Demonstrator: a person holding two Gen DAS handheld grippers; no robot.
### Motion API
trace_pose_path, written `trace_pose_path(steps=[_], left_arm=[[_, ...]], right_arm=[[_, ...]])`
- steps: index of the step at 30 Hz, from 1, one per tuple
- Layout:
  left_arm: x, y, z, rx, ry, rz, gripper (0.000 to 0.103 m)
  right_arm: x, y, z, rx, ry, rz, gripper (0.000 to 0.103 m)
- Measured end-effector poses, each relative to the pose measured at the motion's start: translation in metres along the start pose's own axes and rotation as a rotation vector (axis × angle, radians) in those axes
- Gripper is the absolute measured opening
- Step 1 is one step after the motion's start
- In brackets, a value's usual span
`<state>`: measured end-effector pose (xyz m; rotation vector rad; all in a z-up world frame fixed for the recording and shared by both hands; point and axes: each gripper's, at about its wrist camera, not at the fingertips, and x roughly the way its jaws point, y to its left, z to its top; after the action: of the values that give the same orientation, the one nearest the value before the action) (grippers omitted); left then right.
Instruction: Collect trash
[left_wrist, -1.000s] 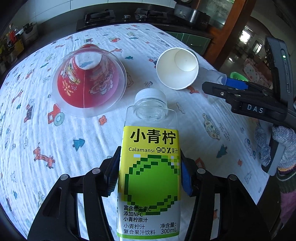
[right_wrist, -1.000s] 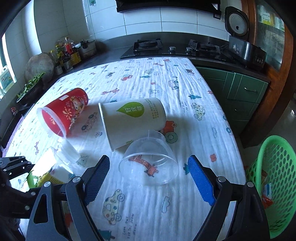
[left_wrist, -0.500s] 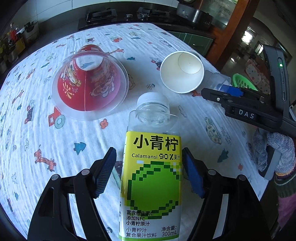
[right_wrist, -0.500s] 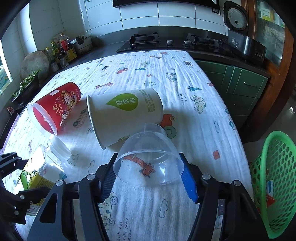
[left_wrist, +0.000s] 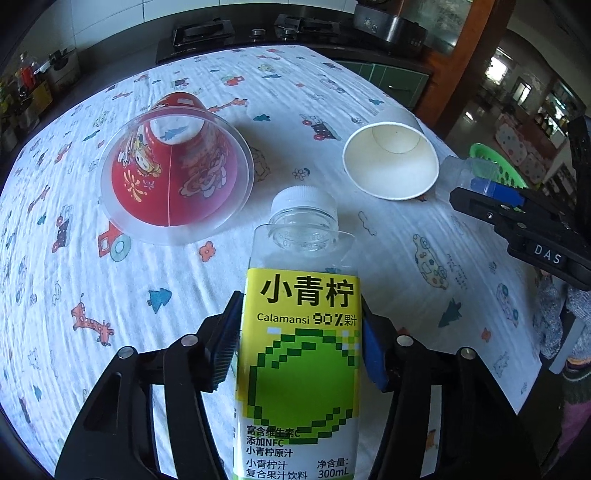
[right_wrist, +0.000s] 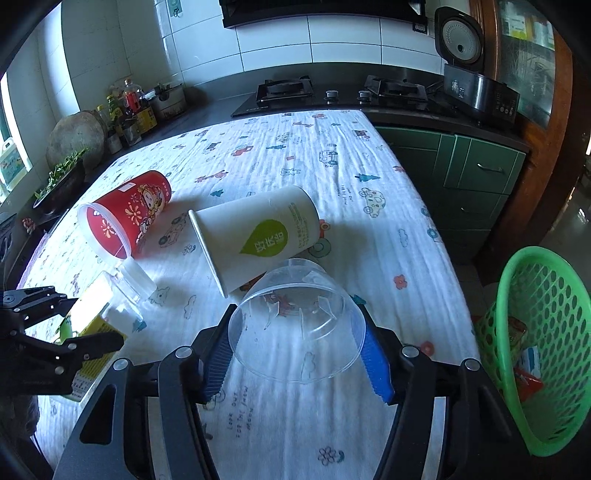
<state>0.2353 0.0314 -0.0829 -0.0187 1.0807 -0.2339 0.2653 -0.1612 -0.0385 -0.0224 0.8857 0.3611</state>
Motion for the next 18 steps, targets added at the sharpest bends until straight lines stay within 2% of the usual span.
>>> trace_pose_path(steps=[2, 11, 18], left_arm=[[-0.001, 0.000, -0.002, -0.003, -0.007, 0.008, 0.055], [-0.032, -0.002, -0.008, -0.022, -0.072, -0.054, 0.055], [-0.061, -0.015, 0.002, -0.006, -0.131, -0.111, 0.055]], right_arm=[[-0.005, -0.001, -0.003, 0.003, -0.006, 0.002, 0.060], [-0.032, -0.009, -0.016, 0.015, -0.034, -0.003, 0.060], [-0.057, -0.023, -0.027, 0.027, -0.060, -0.029, 0.060]])
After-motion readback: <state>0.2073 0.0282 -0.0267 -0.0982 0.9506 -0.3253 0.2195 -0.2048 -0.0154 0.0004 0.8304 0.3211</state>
